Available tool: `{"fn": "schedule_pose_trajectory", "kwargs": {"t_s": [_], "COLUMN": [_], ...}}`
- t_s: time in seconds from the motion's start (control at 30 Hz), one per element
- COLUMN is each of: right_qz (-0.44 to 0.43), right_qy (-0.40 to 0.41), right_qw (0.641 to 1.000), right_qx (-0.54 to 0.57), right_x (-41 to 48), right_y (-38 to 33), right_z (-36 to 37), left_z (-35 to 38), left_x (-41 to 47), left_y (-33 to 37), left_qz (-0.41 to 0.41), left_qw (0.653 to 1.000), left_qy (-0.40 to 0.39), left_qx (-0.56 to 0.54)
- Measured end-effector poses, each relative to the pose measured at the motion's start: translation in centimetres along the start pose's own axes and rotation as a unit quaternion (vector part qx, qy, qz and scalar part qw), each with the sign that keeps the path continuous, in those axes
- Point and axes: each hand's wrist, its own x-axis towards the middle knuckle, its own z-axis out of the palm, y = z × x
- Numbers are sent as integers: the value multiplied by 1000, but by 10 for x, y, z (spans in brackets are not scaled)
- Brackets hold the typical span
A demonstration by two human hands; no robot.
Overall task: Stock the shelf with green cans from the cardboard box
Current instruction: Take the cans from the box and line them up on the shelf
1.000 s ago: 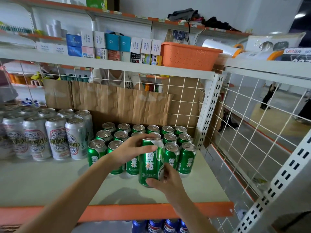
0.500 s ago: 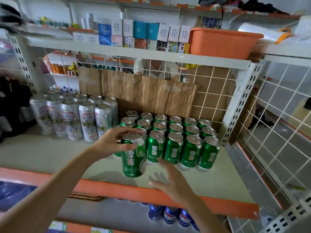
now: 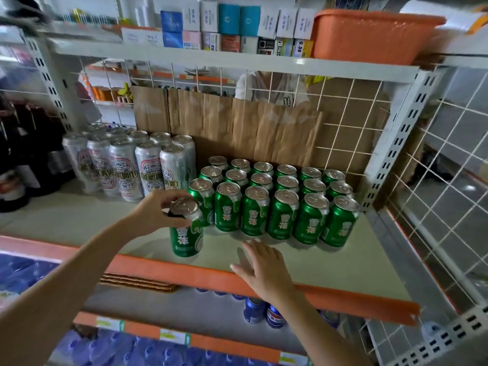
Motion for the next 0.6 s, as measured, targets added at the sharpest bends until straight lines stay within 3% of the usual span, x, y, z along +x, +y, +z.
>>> {"fn": "schedule_pose_trajectory", "kwargs": {"t_s": [0.37,0.6], "right_qz": [10,20], "right_qy": [-10,-23], "right_qw": [999,999], "right_qx": [-35,-33], "right_x": [-1,-1], "right_y": [0,-2], "right_z": [3,2], "left_z": [1,-6], "left_x": [4,6], "left_y": [-15,-2], "left_qz": [0,19], "left_qw": [1000,991], "left_qy": [0,-30], "left_qx": [-7,131]}}
